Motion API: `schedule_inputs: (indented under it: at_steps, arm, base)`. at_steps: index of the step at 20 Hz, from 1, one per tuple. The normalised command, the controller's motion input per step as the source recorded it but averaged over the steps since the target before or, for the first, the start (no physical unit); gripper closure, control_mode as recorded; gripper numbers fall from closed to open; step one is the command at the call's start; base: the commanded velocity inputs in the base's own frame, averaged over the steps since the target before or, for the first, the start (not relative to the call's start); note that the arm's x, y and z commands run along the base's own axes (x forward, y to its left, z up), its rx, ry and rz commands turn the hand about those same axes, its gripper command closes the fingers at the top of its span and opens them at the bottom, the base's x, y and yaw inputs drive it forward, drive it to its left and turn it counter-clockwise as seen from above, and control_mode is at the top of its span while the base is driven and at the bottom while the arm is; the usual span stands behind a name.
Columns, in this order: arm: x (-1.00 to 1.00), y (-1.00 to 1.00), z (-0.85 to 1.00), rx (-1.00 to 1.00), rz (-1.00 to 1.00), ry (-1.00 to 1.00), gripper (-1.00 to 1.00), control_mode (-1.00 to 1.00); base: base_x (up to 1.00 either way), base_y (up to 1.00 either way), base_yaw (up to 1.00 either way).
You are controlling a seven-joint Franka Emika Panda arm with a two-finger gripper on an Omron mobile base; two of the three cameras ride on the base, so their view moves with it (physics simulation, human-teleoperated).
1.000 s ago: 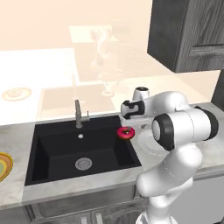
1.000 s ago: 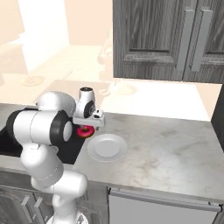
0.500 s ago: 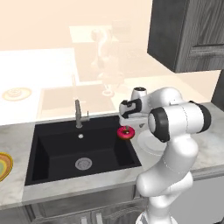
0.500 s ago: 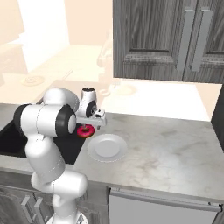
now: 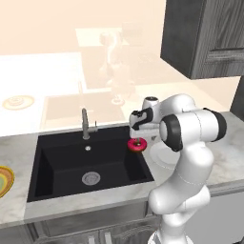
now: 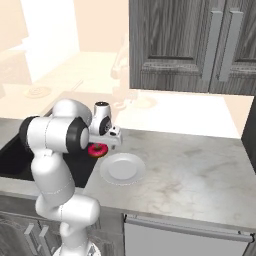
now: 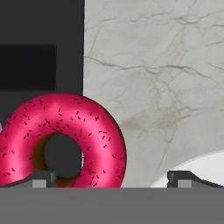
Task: Place the pastries on the plates.
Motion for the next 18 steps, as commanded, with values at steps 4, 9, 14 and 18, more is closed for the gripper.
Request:
schedule_inputs:
  at_steps: [4, 9, 14, 18]
  arm:
    - [0.0, 0.0, -0.18, 0.0, 0.0, 0.0, -1.0, -1.0]
    - [0.04, 0.0, -0.18, 0.0, 0.0, 0.0, -1.0, -1.0]
    - [0.12, 0.0, -0.16, 0.0, 0.0, 0.0, -1.0, -1.0]
    - [0.08, 0.0, -0.15, 0.0, 0.0, 0.0, -1.0, -1.0]
  base:
    - [0.0, 0.0, 0.0]
    - [0.0, 0.0, 0.0]
    - [0.0, 0.0, 0.0]
    - [0.0, 0.0, 0.0]
